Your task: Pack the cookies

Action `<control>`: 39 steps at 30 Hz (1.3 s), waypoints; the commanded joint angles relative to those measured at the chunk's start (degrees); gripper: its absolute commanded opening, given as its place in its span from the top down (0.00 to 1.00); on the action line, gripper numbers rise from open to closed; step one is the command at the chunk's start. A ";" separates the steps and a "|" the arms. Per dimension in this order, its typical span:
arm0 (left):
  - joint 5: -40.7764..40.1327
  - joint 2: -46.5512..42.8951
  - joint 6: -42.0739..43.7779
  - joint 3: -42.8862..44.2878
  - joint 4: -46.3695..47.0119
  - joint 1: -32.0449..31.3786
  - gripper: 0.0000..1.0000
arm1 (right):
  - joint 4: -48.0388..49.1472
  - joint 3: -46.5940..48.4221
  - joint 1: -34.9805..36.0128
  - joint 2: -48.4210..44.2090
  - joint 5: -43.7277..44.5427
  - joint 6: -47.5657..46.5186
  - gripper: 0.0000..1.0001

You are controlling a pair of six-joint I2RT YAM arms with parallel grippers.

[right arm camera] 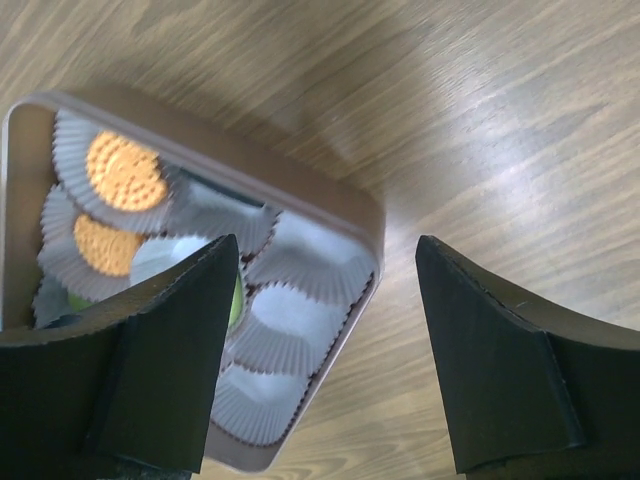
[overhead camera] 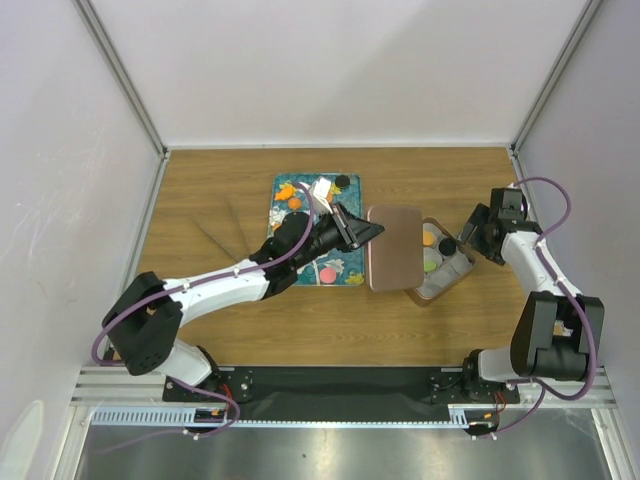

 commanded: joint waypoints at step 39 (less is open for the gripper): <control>10.30 7.32 -4.79 2.99 10.20 7.22 1.00 | 5.94 -11.64 -1.65 -8.42 -11.04 5.23 0.77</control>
